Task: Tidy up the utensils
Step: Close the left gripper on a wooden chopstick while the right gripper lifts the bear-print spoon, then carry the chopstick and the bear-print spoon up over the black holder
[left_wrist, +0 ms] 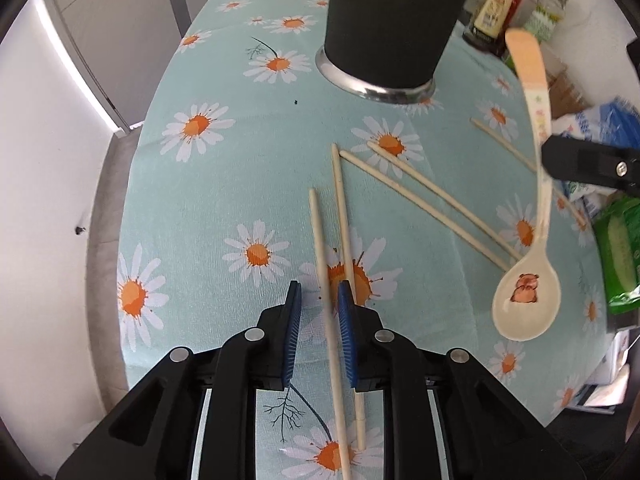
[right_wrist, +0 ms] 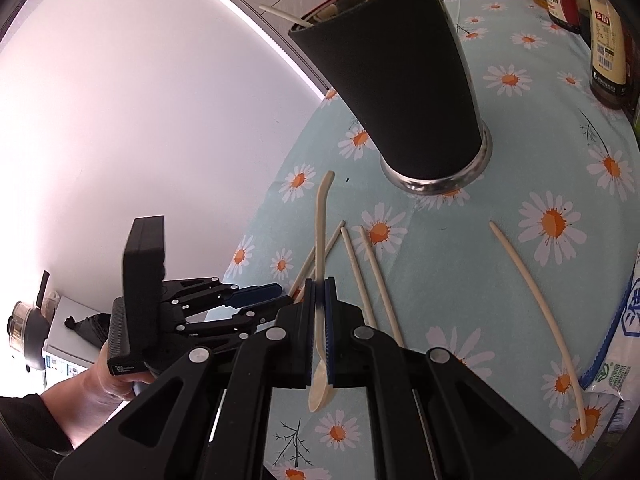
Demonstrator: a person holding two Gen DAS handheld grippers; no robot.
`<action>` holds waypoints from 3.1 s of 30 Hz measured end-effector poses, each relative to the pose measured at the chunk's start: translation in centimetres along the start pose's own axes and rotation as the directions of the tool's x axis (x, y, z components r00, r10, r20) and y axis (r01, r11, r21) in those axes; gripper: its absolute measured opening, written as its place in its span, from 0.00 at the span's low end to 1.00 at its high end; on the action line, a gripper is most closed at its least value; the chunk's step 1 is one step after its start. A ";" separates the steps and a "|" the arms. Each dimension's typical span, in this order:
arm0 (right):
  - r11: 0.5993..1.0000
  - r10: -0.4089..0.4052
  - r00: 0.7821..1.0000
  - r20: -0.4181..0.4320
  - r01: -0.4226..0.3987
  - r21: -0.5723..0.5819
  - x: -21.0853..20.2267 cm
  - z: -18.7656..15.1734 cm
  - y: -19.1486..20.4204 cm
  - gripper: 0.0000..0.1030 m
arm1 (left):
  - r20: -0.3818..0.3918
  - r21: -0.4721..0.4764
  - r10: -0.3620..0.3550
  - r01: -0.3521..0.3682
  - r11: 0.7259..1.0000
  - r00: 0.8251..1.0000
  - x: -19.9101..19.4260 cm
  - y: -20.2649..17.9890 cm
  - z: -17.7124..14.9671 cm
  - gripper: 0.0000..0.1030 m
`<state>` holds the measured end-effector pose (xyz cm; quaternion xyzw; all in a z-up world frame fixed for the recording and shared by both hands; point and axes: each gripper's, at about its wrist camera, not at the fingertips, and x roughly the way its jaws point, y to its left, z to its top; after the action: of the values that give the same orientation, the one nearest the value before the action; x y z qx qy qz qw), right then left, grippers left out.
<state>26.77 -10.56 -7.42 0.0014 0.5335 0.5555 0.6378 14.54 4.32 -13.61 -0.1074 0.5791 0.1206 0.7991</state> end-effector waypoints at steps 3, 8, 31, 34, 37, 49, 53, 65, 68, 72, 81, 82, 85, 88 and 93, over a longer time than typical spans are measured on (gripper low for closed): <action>1.000 -0.004 1.000 0.005 0.004 0.005 -0.2 0.1 0.2 0.05 | -0.022 0.011 0.017 -0.017 1.000 1.000 0.2 -0.3 0.4 0.17; 1.000 -0.025 1.000 0.011 0.025 0.001 -1.3 0.3 0.4 0.05 | -0.027 -0.035 0.004 -0.005 0.999 1.000 0.4 0.9 0.7 0.04; 0.979 -0.202 0.972 0.121 0.203 0.002 -3.7 2.8 5.6 0.05 | 0.201 -0.089 -0.297 0.319 0.943 0.934 -5.7 5.7 2.8 0.04; 0.975 -0.223 0.964 0.145 0.223 0.016 -3.5 3.2 5.8 0.05 | 0.262 -0.051 -0.340 0.365 0.930 0.903 -7.4 6.0 3.4 0.04; 0.970 -0.242 0.953 0.180 0.239 0.036 -3.9 3.3 6.2 0.05 | 0.331 0.003 -0.382 0.403 0.915 0.863 -9.3 5.9 4.4 0.04; 0.962 -0.250 0.901 0.354 0.272 -0.013 -7.5 6.9 9.1 0.05 | 0.554 0.135 -0.438 0.443 0.886 0.708 -15.1 5.9 8.7 0.04; 0.960 -0.251 0.884 0.394 0.279 -0.015 -8.7 8.7 9.3 0.05 | 0.604 0.155 -0.446 0.452 0.879 0.661 -15.7 6.2 10.4 0.04; 0.959 -0.254 0.852 0.458 0.283 0.007 -9.9 12.5 7.8 0.05 | 0.715 0.251 -0.484 0.461 0.851 0.505 -18.6 5.3 15.1 0.04; 0.964 -0.238 0.855 0.460 0.266 0.004 -10.1 13.4 7.5 0.05 | 0.736 0.264 -0.474 0.439 0.859 0.483 -19.2 4.7 16.0 0.04; 0.961 -0.247 0.841 0.481 0.277 0.008 -10.5 14.3 7.3 0.05 | 0.771 0.282 -0.459 0.408 0.868 0.443 -19.8 4.2 16.9 0.04; 0.947 -0.302 0.819 0.488 0.318 0.052 -10.1 16.2 4.9 0.05 | 0.809 0.279 -0.442 0.409 0.869 0.388 -19.2 3.7 18.9 0.04; 0.946 -0.304 0.821 0.484 0.319 0.054 -9.9 16.4 4.7 0.05 | 0.813 0.274 -0.437 0.410 0.870 0.385 -19.0 3.7 19.2 0.04; 0.948 -0.301 0.825 0.479 0.312 0.059 -9.4 16.8 4.1 0.05 | 0.811 0.264 -0.434 0.415 0.871 0.394 -18.4 3.5 20.0 0.04; 0.951 -0.294 0.831 0.473 0.302 0.061 -9.0 17.0 3.8 0.05 | 0.807 0.251 -0.426 0.415 0.875 0.409 -17.5 3.2 20.8 0.04; 0.940 -0.323 0.822 0.469 0.338 0.053 -8.4 17.1 3.5 0.05 | 0.803 0.224 -0.402 0.402 0.888 0.440 -15.8 2.7 21.5 0.04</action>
<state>37.47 -5.11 7.76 0.0336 0.3455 0.4279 0.8345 28.28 12.49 7.89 -0.1715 0.0875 -0.0361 0.9806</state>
